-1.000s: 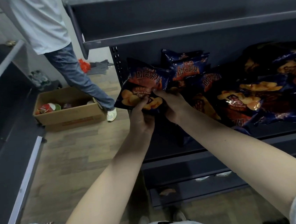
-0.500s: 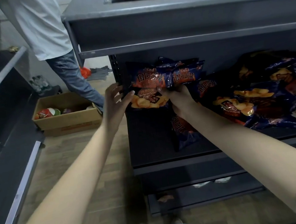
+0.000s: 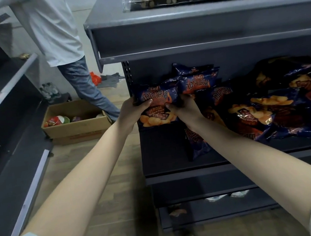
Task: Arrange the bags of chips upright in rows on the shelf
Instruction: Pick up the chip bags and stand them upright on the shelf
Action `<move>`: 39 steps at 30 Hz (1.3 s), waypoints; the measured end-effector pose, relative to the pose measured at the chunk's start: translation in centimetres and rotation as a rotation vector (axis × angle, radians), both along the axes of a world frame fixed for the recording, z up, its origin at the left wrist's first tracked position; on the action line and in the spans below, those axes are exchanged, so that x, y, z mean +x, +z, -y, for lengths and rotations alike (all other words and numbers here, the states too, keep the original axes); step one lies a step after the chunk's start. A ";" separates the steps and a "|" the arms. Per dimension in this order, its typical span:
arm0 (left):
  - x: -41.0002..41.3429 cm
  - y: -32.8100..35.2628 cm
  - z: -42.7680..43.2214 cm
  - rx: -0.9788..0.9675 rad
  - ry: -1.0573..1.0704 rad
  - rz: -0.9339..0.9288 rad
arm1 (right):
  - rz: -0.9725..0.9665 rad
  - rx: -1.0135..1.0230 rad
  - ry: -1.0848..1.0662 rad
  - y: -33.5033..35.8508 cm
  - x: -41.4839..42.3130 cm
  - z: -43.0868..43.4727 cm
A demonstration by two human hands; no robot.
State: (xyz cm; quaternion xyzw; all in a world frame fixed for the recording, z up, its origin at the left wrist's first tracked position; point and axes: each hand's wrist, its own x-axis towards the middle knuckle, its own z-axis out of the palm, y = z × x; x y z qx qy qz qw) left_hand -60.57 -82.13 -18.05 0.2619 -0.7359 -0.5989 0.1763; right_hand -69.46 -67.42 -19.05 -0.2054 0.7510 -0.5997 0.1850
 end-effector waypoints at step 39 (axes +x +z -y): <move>-6.9 -3.0 2.5 0.212 0.363 -0.080 | -1.081 0.826 0.234 -3.2 -0.5 -3.8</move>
